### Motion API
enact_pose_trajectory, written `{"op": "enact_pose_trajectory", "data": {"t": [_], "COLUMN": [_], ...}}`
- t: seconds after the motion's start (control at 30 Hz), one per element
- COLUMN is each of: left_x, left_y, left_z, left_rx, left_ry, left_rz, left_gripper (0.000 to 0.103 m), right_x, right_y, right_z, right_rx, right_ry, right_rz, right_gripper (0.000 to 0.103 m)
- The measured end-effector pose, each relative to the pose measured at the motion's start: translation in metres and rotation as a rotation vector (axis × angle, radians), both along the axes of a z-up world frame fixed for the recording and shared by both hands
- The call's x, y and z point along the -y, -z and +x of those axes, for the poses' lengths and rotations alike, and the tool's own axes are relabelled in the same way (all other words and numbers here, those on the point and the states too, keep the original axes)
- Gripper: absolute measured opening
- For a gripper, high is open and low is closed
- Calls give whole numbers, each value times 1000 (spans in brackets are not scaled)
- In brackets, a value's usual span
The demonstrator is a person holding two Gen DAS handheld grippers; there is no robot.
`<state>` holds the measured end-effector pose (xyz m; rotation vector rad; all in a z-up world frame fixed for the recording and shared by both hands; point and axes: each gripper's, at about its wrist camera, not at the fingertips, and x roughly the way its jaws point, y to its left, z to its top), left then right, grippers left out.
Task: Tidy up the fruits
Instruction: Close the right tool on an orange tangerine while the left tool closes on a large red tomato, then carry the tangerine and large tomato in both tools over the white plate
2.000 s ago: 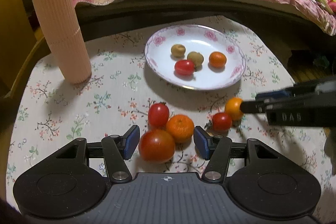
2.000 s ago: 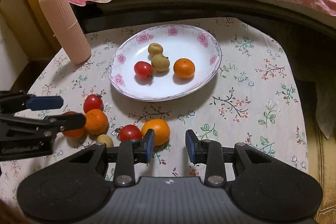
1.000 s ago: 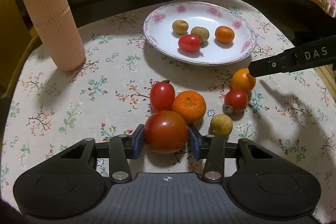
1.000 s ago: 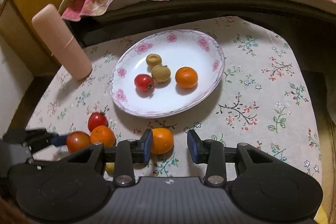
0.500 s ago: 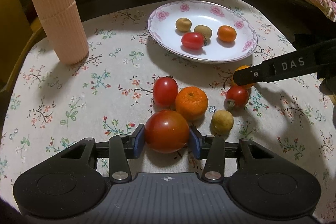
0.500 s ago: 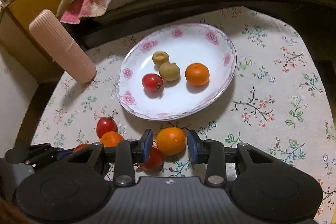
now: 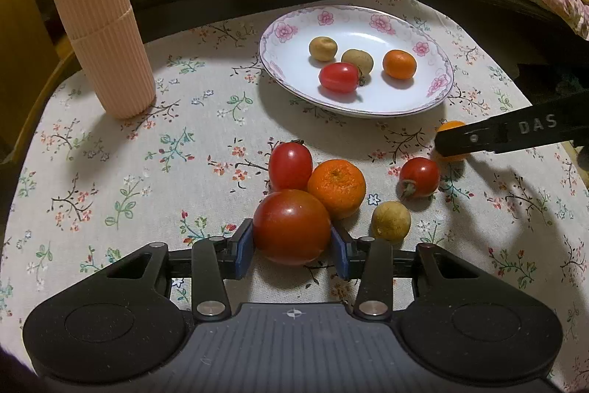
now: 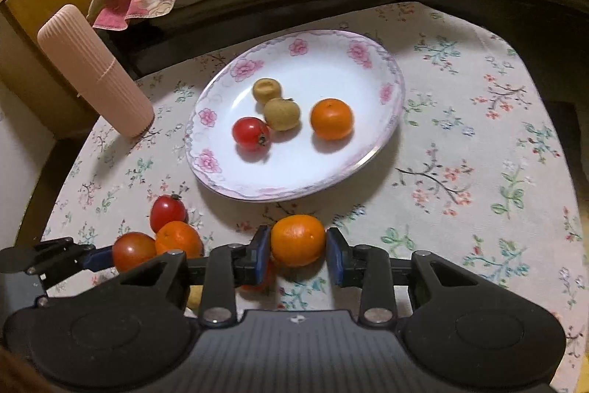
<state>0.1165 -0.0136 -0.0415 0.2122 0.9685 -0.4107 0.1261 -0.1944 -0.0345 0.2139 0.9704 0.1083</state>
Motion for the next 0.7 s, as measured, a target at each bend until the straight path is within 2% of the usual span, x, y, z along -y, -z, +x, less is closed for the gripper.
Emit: {"op": "enact_pose_trajectory", "data": {"t": [0.3, 0.7], "left_x": [-3, 2], "left_y": [-6, -6], "left_z": [-21, -69], "left_rx": [-4, -48], "left_ry": [32, 88], "left_rz": [13, 18], "left_gripper": [50, 51], "right_x": [6, -12], "right_y": [-11, -9], "right_z": [-24, -97], "right_rx": [10, -40], "right_ry": [-19, -147], "right_rz": [-41, -128], "right_gripper": [35, 35]}}
